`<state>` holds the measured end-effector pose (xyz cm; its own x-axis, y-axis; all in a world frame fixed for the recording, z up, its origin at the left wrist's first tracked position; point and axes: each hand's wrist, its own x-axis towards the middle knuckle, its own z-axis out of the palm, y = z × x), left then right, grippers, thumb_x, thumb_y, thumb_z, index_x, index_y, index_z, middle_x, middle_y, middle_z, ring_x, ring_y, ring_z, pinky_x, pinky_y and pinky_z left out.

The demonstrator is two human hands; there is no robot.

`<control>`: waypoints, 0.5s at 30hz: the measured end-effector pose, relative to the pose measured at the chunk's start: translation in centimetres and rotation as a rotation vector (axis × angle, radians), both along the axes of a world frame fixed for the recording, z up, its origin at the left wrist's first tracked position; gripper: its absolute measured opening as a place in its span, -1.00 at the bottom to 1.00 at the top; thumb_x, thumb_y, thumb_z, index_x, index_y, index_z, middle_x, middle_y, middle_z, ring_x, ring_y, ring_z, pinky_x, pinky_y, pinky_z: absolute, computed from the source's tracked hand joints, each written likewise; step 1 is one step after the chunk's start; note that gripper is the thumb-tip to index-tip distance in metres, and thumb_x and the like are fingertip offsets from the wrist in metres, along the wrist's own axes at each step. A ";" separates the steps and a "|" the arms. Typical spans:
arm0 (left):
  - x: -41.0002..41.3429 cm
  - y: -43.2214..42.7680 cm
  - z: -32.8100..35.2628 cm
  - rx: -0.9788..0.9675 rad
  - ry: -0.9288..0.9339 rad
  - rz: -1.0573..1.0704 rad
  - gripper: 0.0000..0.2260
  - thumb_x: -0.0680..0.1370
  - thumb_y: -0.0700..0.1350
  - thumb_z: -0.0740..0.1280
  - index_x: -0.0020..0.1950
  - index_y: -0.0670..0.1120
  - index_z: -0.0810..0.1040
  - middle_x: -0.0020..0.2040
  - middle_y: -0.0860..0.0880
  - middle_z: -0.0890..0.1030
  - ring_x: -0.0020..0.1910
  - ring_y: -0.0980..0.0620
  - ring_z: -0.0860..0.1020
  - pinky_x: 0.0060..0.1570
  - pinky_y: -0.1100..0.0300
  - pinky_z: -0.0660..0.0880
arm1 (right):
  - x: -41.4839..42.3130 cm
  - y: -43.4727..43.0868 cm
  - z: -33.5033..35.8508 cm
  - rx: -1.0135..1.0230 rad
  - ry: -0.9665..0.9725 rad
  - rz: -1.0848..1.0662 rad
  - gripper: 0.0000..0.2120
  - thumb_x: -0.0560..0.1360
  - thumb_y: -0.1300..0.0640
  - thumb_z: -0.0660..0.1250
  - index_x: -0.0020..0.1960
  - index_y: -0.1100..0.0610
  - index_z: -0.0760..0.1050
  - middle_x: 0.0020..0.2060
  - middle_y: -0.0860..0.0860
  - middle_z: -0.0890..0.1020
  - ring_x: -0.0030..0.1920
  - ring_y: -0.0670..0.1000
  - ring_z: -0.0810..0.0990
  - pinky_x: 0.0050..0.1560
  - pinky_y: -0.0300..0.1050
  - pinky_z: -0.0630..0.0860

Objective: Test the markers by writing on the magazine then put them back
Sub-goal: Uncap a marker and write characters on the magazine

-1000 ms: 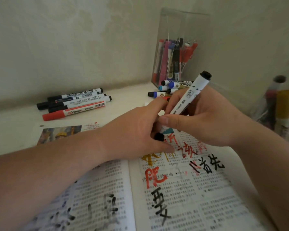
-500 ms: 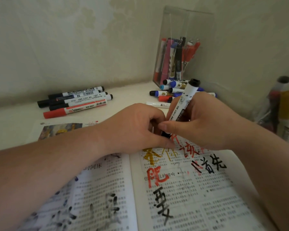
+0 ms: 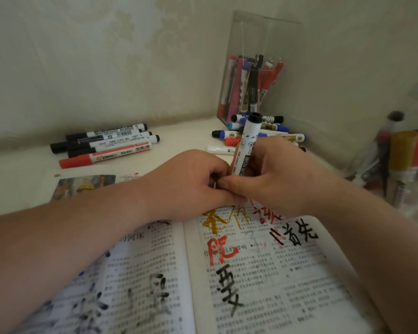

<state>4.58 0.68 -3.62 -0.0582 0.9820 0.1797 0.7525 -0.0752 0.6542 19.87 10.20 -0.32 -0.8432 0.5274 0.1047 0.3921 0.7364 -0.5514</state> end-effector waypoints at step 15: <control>-1.4 0.2 -0.2 0.084 0.323 0.107 -0.73 0.52 0.26 0.35 -0.10 0.06 0.54 -0.14 0.12 0.50 -0.16 0.15 0.45 -0.15 0.15 0.46 | 0.0 1.7 -0.5 -0.246 0.855 -0.334 -0.86 0.54 0.23 0.45 -0.01 0.00 0.58 -0.31 0.00 0.67 -0.45 -0.02 0.57 -0.47 -0.19 0.52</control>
